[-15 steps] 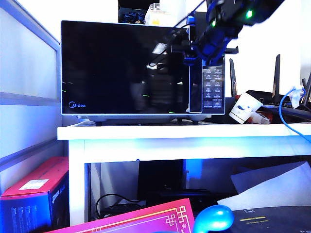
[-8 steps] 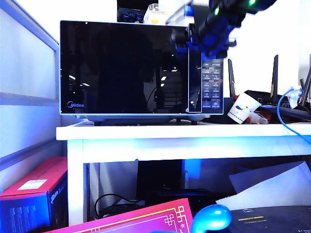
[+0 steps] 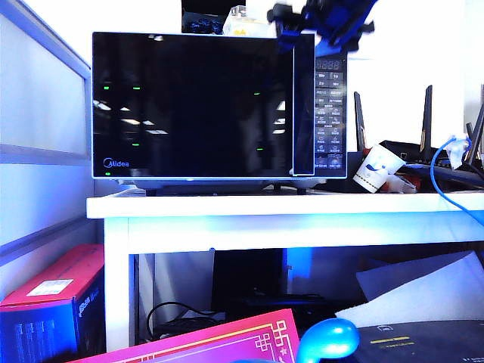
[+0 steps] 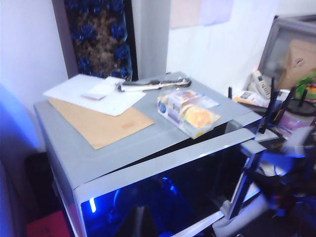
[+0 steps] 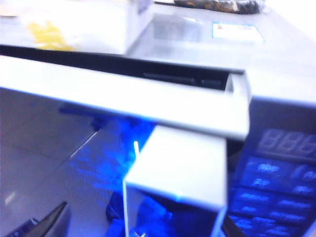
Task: Open the microwave door, place the box of snacks from the top of the microwave inside, then close the microwave door.
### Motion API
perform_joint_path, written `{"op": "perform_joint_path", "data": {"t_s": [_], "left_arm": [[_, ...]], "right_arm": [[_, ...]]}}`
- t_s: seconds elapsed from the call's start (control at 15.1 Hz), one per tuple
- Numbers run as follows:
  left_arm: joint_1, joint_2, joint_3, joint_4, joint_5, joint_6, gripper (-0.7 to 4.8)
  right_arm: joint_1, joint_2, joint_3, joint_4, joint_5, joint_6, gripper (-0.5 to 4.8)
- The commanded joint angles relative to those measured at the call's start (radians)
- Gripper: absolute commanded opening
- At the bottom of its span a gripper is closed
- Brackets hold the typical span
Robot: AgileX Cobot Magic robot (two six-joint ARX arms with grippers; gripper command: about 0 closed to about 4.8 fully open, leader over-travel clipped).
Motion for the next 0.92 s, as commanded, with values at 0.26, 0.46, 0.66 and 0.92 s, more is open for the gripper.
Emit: {"op": "perform_joint_path", "data": {"t_s": [0.26, 0.46, 0.66, 0.92], "left_arm": [[-0.050, 0.083, 0.002, 0.131, 0.003, -0.002, -0.06], [-0.092, 0.143, 0.002, 0.196, 0.000, -0.001, -0.06], [-0.130, 0.201, 0.002, 0.266, -0.066, -0.001, -0.06], [-0.144, 0.241, 0.002, 0.348, -0.073, -0.001, -0.06]], "right_arm": [[-0.076, -0.123, 0.006, -0.024, -0.014, -0.044, 3.60], [-0.204, -0.138, 0.006, -0.055, -0.300, 0.002, 3.60], [-0.343, -0.113, 0.006, -0.037, -0.762, 0.082, 3.60], [-0.351, -0.018, 0.008, 0.048, -0.910, 0.099, 3.60]]}}
